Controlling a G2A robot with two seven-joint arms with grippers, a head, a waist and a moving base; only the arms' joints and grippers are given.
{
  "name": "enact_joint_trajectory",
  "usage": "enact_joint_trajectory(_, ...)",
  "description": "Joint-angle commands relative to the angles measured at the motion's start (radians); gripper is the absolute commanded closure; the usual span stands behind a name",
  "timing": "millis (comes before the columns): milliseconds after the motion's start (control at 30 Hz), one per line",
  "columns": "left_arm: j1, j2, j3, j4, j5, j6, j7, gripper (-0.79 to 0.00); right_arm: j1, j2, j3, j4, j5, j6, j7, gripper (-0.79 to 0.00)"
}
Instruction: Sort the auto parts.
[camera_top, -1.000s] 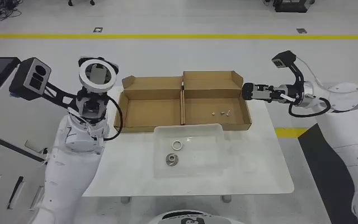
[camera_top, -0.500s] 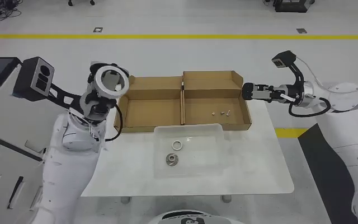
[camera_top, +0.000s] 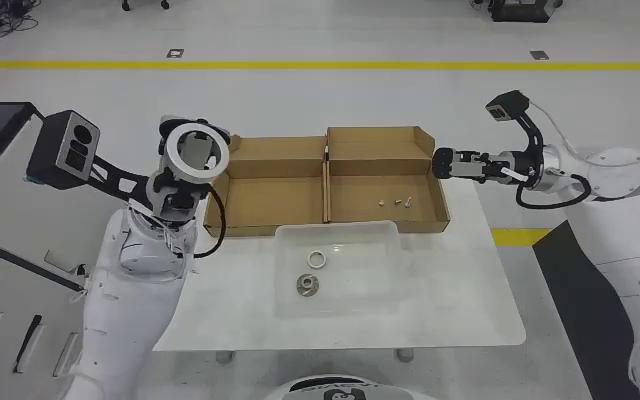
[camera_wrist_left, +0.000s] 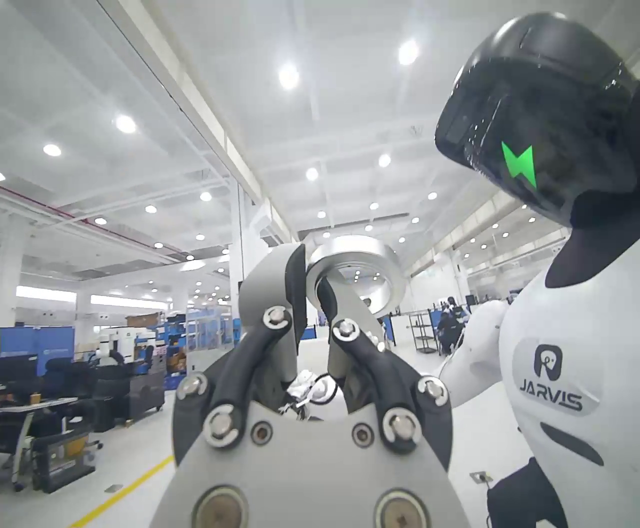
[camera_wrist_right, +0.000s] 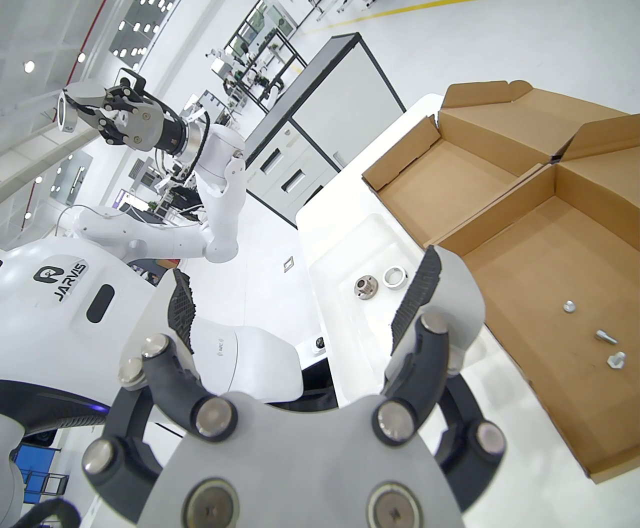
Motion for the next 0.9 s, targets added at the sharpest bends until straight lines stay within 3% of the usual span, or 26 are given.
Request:
enact_joint_trajectory(0, -0.003, -0.002, 0.0, 0.002, -0.02, 0.0, 0.004, 0.0, 0.0, 0.0, 0.0, 0.0, 0.0, 0.0, 0.0, -0.785)
enact_joint_trajectory(867, -0.007, -0.001, -0.004, 0.006, -0.015, 0.002, -0.021, 0.0, 0.0, 0.0, 0.0, 0.0, 0.0, 0.0, 0.0, -0.785)
